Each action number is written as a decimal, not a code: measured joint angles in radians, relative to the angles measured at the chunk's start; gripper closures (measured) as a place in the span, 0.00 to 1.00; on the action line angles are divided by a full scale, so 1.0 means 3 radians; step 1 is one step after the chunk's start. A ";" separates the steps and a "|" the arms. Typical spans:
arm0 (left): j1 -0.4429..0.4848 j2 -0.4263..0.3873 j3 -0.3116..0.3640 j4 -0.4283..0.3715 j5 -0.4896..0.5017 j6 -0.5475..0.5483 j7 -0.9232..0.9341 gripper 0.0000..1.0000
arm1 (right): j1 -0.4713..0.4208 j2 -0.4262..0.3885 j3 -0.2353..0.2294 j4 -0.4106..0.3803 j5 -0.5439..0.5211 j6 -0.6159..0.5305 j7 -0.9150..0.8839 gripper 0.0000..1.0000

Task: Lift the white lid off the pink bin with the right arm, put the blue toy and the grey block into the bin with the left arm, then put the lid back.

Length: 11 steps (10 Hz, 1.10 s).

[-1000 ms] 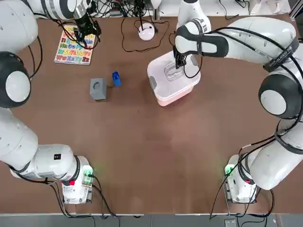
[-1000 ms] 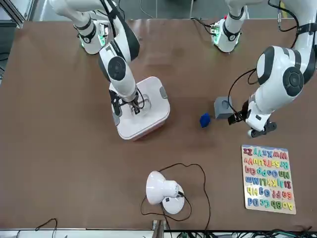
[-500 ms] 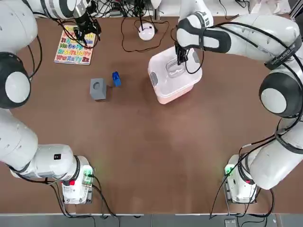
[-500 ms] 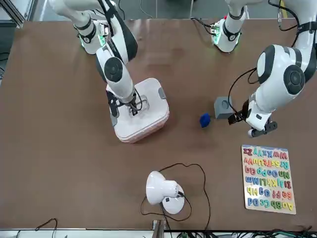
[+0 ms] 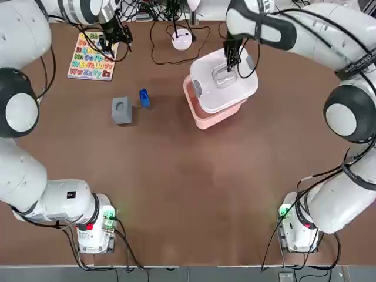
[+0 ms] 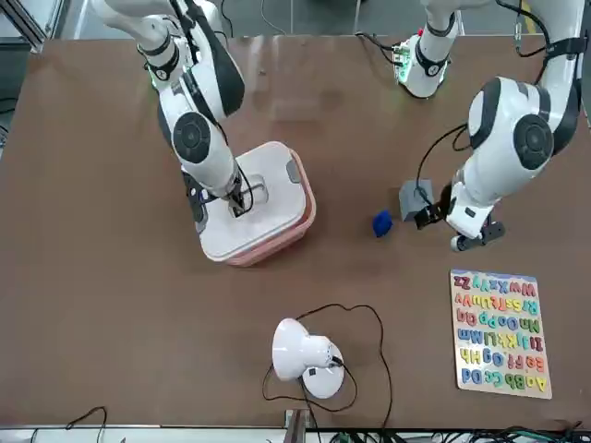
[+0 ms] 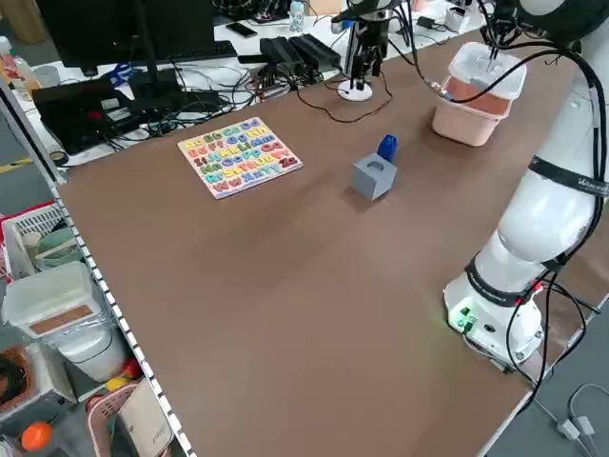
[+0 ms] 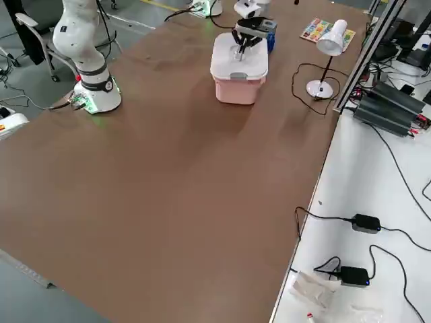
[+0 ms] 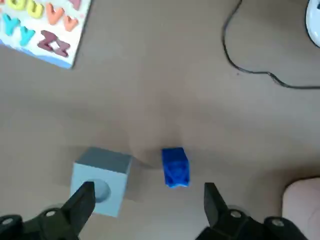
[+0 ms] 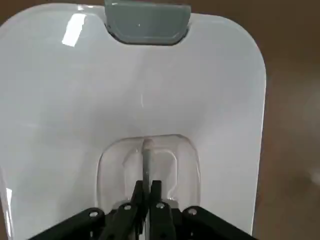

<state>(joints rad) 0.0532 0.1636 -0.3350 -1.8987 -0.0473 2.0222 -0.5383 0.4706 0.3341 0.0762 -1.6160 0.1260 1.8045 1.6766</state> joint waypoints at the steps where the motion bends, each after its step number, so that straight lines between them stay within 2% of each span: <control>1: -0.0004 0.0000 -0.0110 -0.0082 0.0018 0.0075 -0.0111 0.04 | -0.0064 -0.0008 -0.0001 0.0139 0.0028 -0.0178 -0.0136 0.93; 4: -0.0016 0.0009 -0.0342 -0.0557 0.0276 0.0560 -0.0413 0.04 | -0.0199 -0.0023 -0.0001 0.0397 0.0037 -0.0442 -0.0550 0.93; 7: -0.0141 0.0044 -0.0400 -0.1160 0.0324 0.1429 -0.0578 0.07 | -0.0318 -0.0023 -0.0010 0.0419 0.0033 -0.0524 -0.0944 0.93; 9: -0.0229 0.0144 -0.0403 -0.1399 0.0737 0.1676 -0.0873 0.07 | -0.0378 -0.0023 -0.0013 0.0419 0.0021 -0.0656 -0.1116 0.93; 11: -0.0208 0.0312 -0.0400 -0.1407 0.1378 0.1701 -0.1338 0.07 | -0.0431 -0.0023 -0.0017 0.0420 0.0010 -0.0749 -0.1231 0.93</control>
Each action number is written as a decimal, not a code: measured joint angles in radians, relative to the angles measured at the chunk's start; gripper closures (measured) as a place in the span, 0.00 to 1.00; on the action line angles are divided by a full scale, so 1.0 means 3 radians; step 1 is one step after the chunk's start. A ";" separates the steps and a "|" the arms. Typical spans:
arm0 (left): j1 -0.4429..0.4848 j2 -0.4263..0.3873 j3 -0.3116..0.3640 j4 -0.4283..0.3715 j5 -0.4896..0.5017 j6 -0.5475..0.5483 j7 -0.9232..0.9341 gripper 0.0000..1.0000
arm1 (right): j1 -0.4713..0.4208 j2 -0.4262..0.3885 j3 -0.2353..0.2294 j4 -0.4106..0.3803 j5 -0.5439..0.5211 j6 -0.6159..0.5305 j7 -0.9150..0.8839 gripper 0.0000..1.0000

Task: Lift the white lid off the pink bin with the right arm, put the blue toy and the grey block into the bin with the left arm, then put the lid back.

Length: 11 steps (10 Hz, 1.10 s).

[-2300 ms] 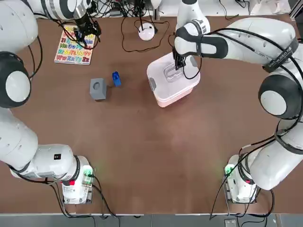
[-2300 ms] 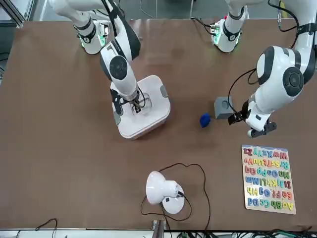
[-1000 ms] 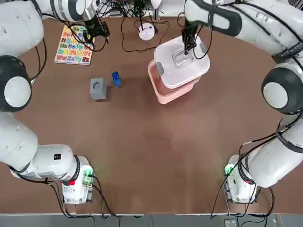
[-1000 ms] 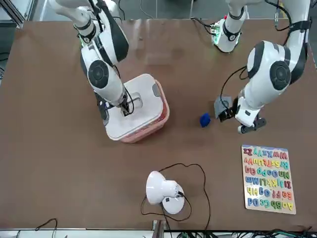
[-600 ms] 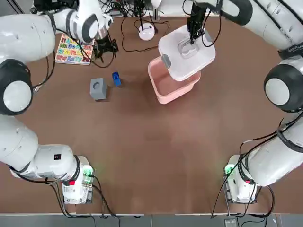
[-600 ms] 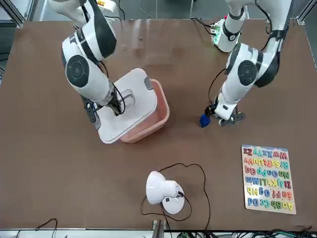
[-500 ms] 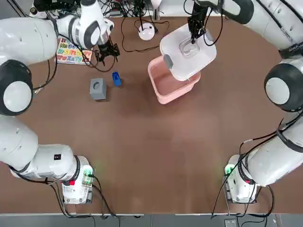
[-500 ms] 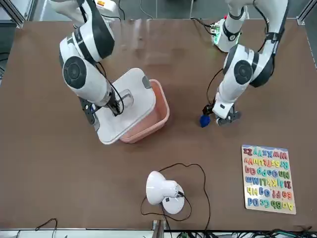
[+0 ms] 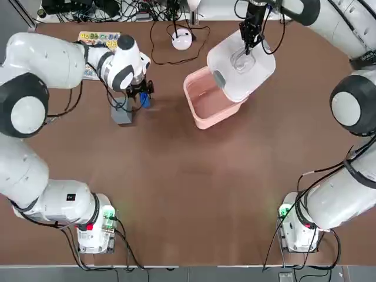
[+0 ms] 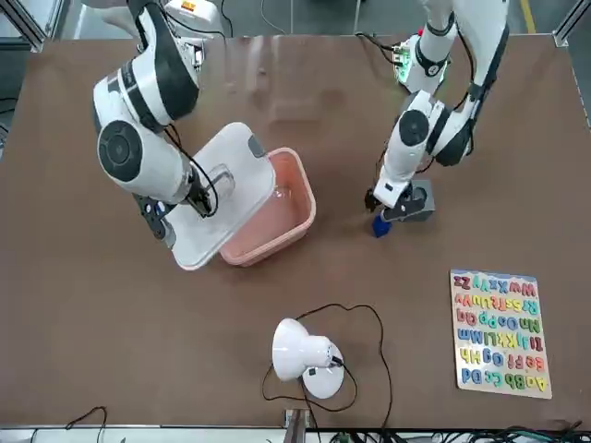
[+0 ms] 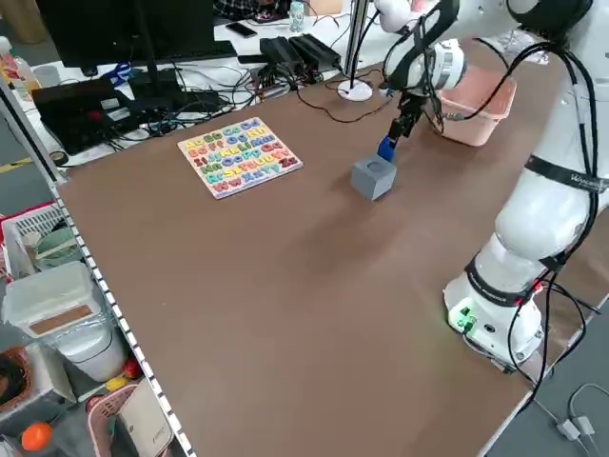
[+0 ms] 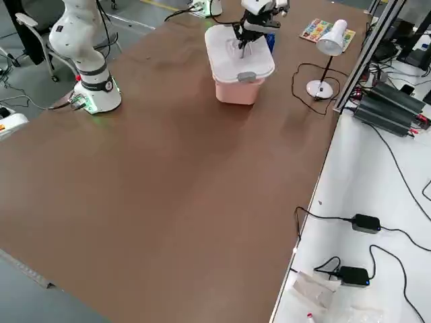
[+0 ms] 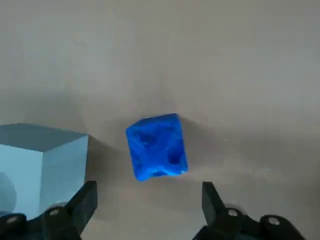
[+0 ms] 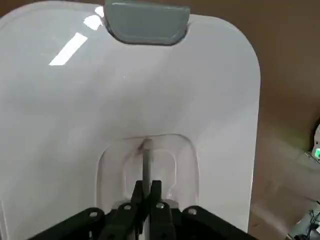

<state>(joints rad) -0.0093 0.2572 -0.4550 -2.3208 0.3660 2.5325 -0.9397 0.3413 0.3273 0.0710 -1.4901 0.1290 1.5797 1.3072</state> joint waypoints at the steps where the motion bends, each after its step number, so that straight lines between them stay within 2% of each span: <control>1: 0.0023 0.0070 0.0001 0.0010 0.0210 0.0018 -0.0154 0.07 | -0.0028 0.0000 0.0000 0.0000 -0.0007 -0.0035 -0.0041 0.93; 5: 0.0051 0.0226 0.0004 0.0190 0.0297 0.0050 -0.0282 0.09 | -0.0058 0.0000 -0.0001 0.0000 -0.0051 -0.0077 -0.0094 0.93; 8: 0.0052 0.0383 0.0010 0.0245 0.0334 0.0143 -0.0350 0.14 | -0.0064 0.0000 -0.0001 0.0001 -0.0054 -0.0094 -0.0141 0.93; 9: 0.0060 0.0405 0.0014 0.0245 0.0357 0.0151 -0.0361 0.19 | -0.0070 0.0000 -0.0002 0.0005 -0.0062 -0.0127 -0.0168 0.93; 10: 0.0075 0.0406 0.0015 0.0249 0.0362 0.0152 -0.0361 0.35 | -0.0092 -0.0003 -0.0004 0.0013 -0.0070 -0.0152 -0.0219 0.93; 11: 0.0088 0.0406 0.0014 0.0259 0.0364 0.0152 -0.0361 0.47 | -0.0127 -0.0011 -0.0004 0.0024 -0.0077 -0.0199 -0.0285 0.93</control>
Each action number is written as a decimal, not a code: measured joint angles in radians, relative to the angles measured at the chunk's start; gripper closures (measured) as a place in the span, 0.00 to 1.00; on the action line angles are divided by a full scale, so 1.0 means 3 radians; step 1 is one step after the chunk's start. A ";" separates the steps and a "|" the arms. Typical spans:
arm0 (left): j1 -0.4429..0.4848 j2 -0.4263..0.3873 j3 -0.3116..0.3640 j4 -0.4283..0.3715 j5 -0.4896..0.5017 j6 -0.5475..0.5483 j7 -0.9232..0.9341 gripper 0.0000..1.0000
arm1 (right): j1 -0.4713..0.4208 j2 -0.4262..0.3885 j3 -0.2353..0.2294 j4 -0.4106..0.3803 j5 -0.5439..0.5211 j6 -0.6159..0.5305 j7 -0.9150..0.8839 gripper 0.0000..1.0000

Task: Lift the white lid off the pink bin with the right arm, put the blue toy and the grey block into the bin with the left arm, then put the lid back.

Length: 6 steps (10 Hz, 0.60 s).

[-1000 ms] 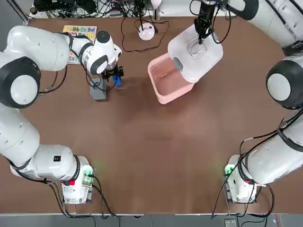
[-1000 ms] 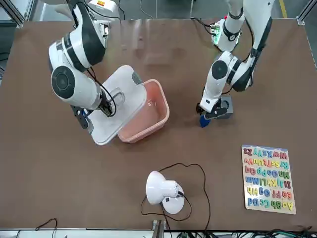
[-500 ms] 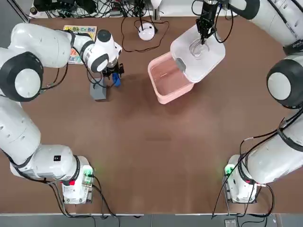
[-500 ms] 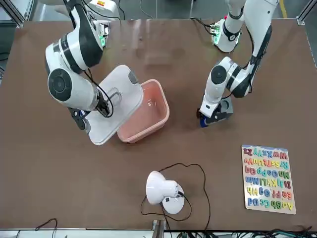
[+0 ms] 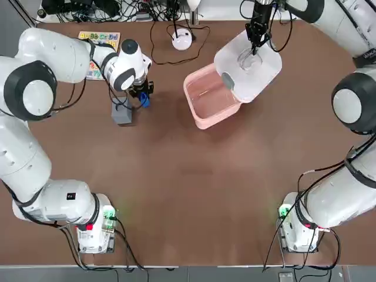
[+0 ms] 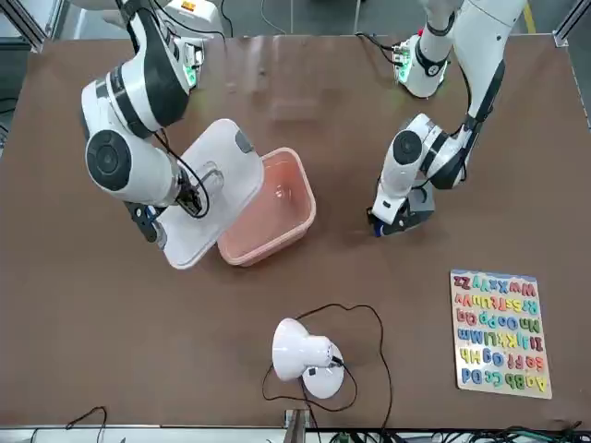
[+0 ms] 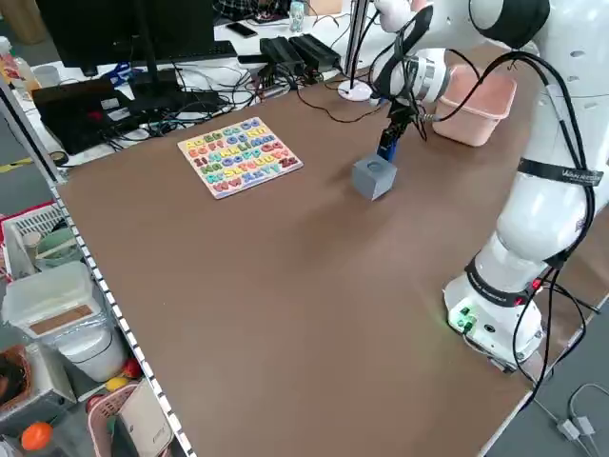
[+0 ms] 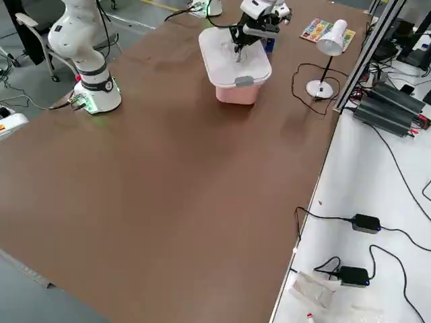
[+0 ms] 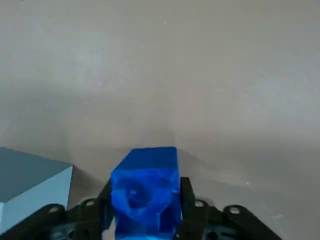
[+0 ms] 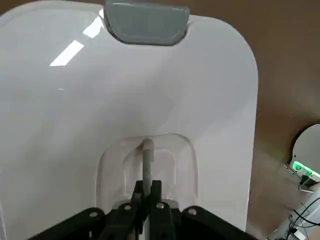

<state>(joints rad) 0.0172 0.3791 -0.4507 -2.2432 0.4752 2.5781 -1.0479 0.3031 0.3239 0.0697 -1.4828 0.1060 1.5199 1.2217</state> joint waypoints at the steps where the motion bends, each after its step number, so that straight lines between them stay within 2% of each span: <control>1: 0.0018 -0.0006 -0.0001 0.0019 0.0001 0.0000 -0.0011 0.49 | -0.0037 -0.0014 -0.0002 0.0012 -0.0015 -0.0070 -0.0067 0.93; 3: 0.0041 -0.0098 -0.0026 0.0103 -0.0005 -0.0161 -0.0118 0.49 | -0.0087 -0.0052 -0.0002 0.0024 -0.0025 -0.0125 -0.0146 0.93; 4: 0.0043 -0.0170 -0.0116 0.0225 -0.0101 -0.0384 -0.0194 0.49 | -0.0089 -0.0064 -0.0001 0.0024 -0.0026 -0.0132 -0.0160 0.93; 5: 0.0036 -0.0228 -0.0260 0.0472 -0.0297 -0.0742 -0.0232 0.49 | -0.0089 -0.0067 0.0001 0.0024 -0.0026 -0.0133 -0.0164 0.93; 6: 0.0014 -0.0266 -0.0399 0.0828 -0.0491 -0.1188 -0.0252 0.49 | -0.0089 -0.0068 0.0001 0.0024 -0.0028 -0.0134 -0.0176 0.93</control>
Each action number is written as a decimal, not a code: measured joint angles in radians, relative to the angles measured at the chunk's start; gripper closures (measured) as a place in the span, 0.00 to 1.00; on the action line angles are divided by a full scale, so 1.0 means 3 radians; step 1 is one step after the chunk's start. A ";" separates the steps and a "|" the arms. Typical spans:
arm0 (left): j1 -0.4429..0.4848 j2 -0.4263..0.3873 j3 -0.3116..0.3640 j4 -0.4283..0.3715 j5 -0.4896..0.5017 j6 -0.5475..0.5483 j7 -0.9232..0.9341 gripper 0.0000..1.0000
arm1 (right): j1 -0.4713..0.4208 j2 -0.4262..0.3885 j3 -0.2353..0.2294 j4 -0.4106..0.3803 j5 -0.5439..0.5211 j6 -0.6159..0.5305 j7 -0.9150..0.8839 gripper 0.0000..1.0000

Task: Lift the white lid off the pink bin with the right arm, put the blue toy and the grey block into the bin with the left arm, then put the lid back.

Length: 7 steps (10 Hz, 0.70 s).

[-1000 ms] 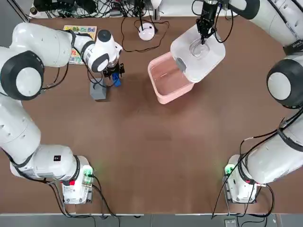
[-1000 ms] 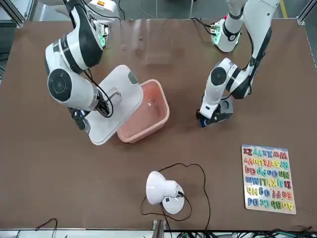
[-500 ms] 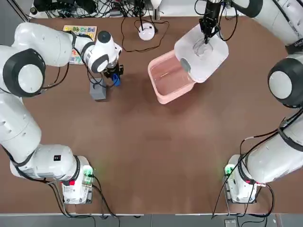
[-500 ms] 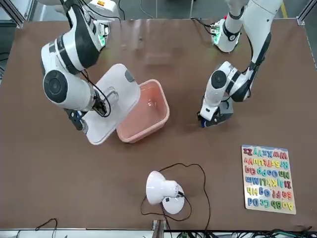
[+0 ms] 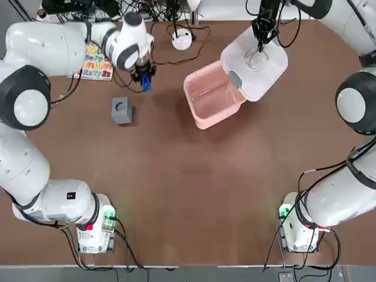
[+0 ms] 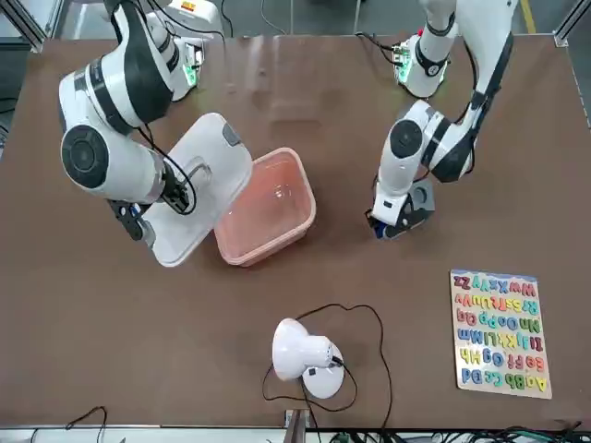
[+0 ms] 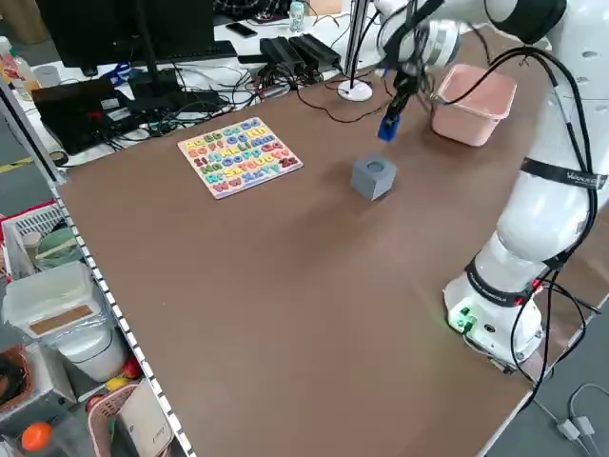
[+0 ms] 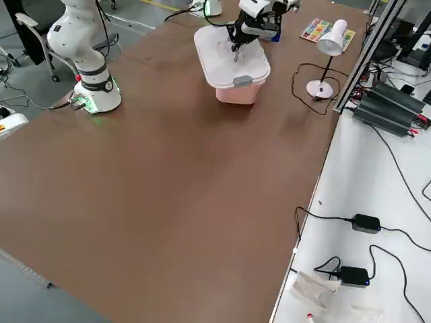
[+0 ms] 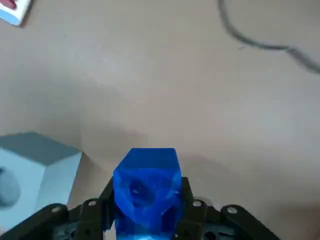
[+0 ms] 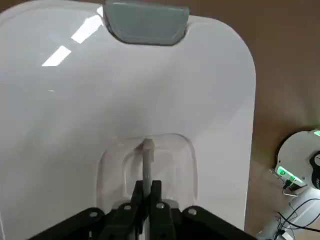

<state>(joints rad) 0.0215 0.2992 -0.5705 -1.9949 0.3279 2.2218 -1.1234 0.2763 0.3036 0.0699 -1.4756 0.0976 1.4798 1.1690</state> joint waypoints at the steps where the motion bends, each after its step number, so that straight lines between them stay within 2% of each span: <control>1: -0.0033 -0.0023 -0.0109 0.0354 -0.0172 -0.0391 -0.0014 0.49 | 0.0000 0.0000 0.0000 0.0000 -0.0003 -0.0001 -0.0026 0.93; 2: -0.0084 -0.0029 -0.0175 0.0643 -0.0312 -0.0645 -0.0082 0.49 | -0.0005 -0.0002 -0.0001 0.0000 -0.0024 -0.0025 -0.0071 0.93; 3: -0.0167 -0.0027 -0.0192 0.0845 -0.0409 -0.0750 -0.0222 0.49 | -0.0030 -0.0009 -0.0003 0.0000 -0.0066 -0.0071 -0.0149 0.93; 5: -0.0462 0.0051 -0.0198 0.1078 -0.0475 -0.0771 -0.0635 0.49 | -0.0133 -0.0044 -0.0005 0.0000 -0.0146 -0.0149 -0.0385 0.93; 7: -0.0942 0.0319 -0.0179 0.1298 -0.0465 -0.0760 -0.1160 0.49 | -0.0258 -0.0063 -0.0007 0.0001 -0.0229 -0.0197 -0.0627 0.93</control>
<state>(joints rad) -0.2611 0.3950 -0.6243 -1.6055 0.1883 1.9937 -1.4714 0.1989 0.2846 0.0678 -1.4754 0.0288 1.4208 0.9807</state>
